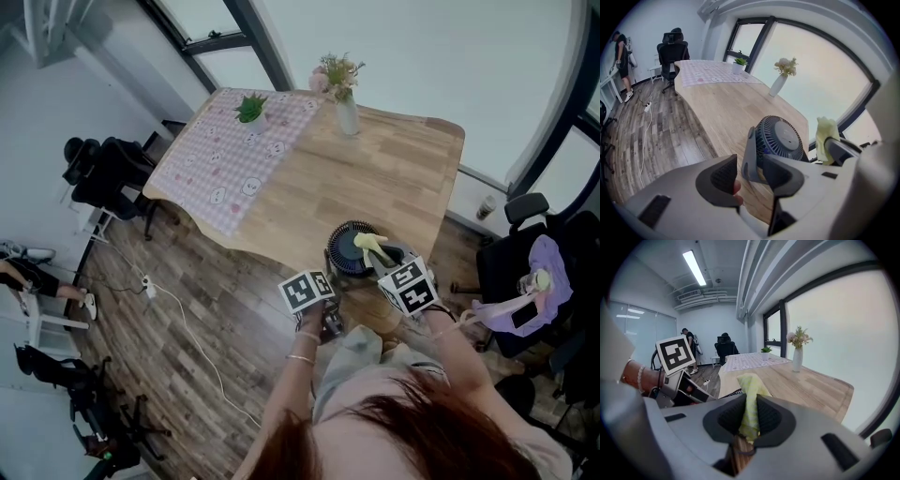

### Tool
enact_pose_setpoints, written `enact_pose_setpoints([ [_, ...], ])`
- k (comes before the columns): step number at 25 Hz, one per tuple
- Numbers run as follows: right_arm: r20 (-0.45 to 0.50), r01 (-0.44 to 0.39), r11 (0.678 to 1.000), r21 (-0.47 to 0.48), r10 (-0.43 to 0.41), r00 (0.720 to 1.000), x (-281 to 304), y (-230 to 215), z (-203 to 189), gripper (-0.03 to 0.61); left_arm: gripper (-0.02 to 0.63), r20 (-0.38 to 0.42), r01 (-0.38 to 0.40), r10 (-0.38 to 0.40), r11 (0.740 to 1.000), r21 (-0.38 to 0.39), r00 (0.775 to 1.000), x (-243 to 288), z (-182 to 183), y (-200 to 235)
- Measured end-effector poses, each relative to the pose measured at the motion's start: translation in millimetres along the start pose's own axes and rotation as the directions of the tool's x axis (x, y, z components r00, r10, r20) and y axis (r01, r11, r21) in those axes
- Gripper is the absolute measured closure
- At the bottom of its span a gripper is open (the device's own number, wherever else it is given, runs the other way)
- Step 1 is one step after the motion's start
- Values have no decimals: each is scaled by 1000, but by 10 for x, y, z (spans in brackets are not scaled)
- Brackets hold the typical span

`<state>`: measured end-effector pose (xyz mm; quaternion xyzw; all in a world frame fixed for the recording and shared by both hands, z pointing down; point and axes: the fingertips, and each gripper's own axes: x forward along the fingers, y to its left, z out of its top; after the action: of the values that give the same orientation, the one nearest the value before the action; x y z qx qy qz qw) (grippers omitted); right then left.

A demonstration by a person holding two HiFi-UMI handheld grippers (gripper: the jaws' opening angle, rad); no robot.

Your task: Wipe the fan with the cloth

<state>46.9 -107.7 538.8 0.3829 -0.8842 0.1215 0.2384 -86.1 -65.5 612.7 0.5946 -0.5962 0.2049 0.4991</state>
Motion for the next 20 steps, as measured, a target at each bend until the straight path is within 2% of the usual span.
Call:
enact_pose_setpoints([
  [6, 44, -42, 999, 17, 41, 998, -182, 1, 49, 528, 502, 71, -31, 29, 999, 31, 997, -217, -12, -88],
  [12, 79, -71, 997, -9, 71, 994, -369, 31, 74, 528, 529, 138, -41, 33, 997, 58, 990, -404, -118, -255],
  [20, 128, -102, 995, -17, 103, 986, -594, 45, 87, 528, 574, 304, -126, 80, 983, 135, 949, -707, -110, -408],
])
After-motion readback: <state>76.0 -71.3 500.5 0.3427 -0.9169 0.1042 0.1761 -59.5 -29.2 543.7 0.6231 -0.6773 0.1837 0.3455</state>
